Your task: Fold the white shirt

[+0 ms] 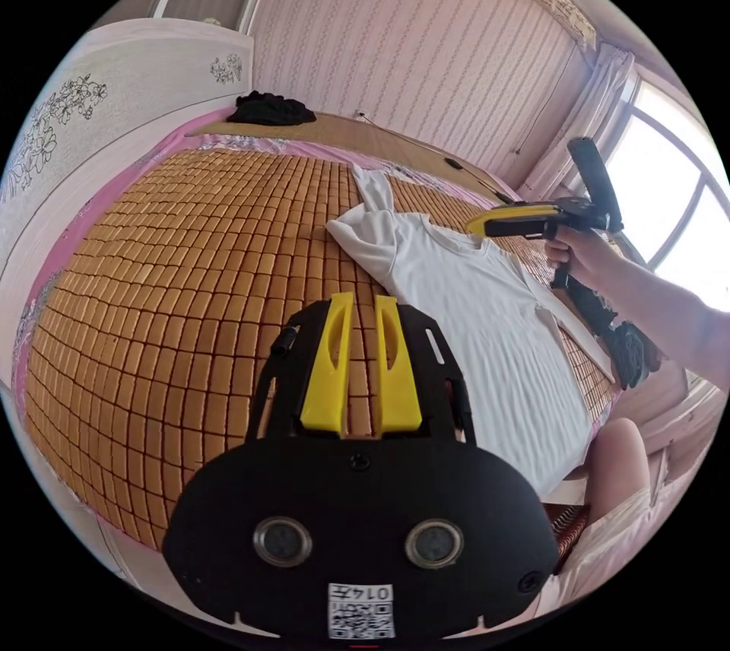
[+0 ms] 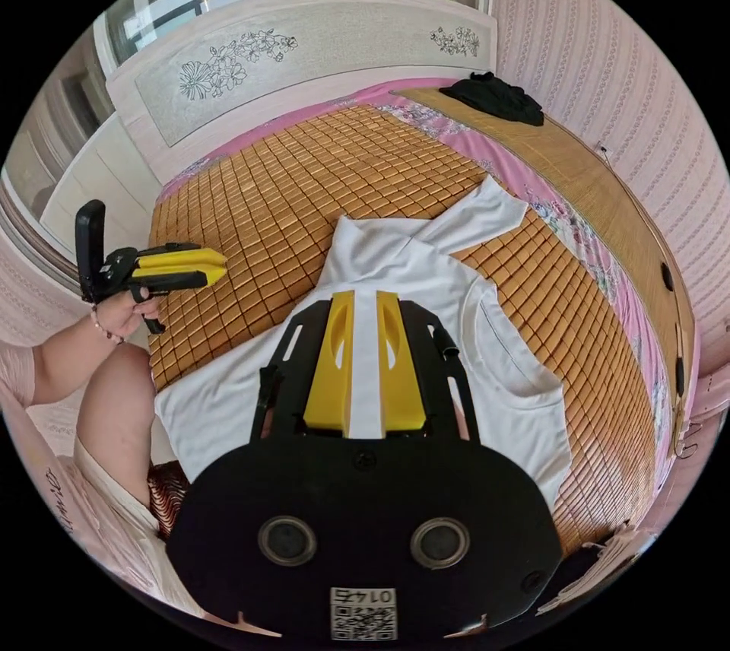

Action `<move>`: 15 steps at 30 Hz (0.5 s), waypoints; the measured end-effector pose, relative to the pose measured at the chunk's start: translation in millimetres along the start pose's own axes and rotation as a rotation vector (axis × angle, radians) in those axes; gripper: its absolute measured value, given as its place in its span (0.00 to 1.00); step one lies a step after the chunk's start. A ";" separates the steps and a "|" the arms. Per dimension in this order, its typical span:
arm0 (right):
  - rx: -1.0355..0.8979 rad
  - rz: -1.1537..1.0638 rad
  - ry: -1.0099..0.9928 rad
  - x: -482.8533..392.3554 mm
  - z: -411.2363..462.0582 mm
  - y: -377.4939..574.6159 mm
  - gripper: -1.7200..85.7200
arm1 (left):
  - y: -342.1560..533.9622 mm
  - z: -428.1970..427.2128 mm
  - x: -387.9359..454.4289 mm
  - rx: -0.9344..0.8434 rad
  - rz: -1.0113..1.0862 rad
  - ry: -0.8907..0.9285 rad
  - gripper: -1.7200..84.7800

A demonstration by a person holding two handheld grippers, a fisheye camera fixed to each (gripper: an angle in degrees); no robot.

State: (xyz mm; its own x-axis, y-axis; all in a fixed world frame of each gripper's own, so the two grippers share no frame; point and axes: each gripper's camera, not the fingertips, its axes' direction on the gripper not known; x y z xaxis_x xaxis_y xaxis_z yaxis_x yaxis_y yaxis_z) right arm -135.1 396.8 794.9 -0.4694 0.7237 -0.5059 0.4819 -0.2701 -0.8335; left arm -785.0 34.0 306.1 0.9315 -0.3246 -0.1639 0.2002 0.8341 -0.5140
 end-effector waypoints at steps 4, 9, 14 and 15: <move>-0.035 0.034 0.069 23.6 35.5 -90.1 0.11 | -40.7 34.0 -9.8 -0.039 0.011 0.022 0.08; -0.105 0.075 0.143 49.7 72.4 -153.0 0.12 | -68.5 69.5 -11.8 -0.125 0.066 -0.016 0.09; -0.157 0.077 0.024 56.8 95.6 -189.6 0.12 | -80.9 90.2 -18.3 -0.217 0.083 -0.015 0.09; -0.181 0.071 0.021 57.3 101.8 -196.6 0.12 | -83.4 93.9 -19.4 -0.252 0.086 -0.020 0.08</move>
State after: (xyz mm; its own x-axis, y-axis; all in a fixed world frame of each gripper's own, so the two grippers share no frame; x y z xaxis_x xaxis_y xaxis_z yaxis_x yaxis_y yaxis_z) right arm -332.1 426.7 907.1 -0.4153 0.7203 -0.5556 0.6395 -0.2032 -0.7414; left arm -791.2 12.6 431.2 0.9483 -0.2459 -0.2008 0.0401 0.7201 -0.6927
